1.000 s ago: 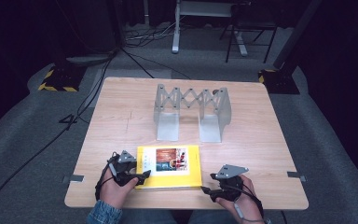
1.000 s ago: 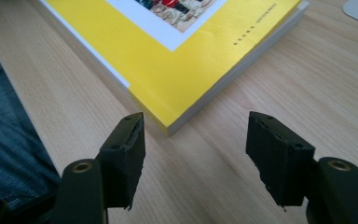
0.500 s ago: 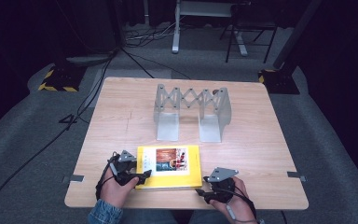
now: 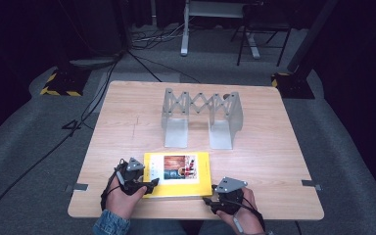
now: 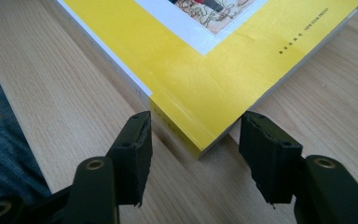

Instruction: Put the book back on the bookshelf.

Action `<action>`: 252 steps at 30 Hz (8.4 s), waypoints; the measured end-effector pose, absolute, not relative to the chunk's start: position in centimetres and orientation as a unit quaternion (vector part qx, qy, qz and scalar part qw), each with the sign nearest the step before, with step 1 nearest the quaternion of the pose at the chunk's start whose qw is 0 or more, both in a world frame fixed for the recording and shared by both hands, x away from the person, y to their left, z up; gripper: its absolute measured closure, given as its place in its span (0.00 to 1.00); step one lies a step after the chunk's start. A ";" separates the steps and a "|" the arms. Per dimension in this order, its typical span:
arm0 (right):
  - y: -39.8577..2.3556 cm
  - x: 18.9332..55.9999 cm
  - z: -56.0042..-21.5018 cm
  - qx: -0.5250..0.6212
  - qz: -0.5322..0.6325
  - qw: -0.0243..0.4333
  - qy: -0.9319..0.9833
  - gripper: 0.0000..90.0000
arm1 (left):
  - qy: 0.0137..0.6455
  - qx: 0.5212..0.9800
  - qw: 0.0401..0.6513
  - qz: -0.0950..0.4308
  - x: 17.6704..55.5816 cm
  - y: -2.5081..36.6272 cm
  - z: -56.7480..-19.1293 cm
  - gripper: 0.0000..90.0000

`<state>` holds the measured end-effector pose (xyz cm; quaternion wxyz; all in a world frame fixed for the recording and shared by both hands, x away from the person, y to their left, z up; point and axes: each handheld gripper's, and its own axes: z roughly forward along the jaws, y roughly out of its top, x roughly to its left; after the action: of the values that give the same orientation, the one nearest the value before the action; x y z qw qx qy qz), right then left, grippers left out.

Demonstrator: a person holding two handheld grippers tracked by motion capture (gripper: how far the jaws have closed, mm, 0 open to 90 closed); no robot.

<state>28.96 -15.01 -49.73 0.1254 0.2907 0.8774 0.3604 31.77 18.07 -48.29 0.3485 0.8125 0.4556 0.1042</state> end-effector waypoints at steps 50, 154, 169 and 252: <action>-16.5 28.4 -48.3 0.300 0.397 0.170 0.851 0.29 | 0.346 0.817 0.448 0.109 29.8 16.5 -40.5 0.96; -14.2 29.8 -42.3 0.172 0.422 0.398 0.796 0.85 | 0.447 0.745 0.466 0.168 32.1 21.5 -41.1 0.46; -15.9 30.4 -39.6 0.197 0.460 0.403 0.766 0.85 | 0.489 0.754 0.404 0.170 31.3 24.8 -45.4 0.43; -17.7 42.0 -40.6 0.425 0.520 0.386 0.632 0.85 | 0.476 0.789 0.340 0.189 33.0 26.9 -50.5 0.38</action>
<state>42.00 -17.72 -40.62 0.3862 0.4251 0.6323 0.5199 33.01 26.85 -50.47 0.3399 0.7887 0.4761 0.1894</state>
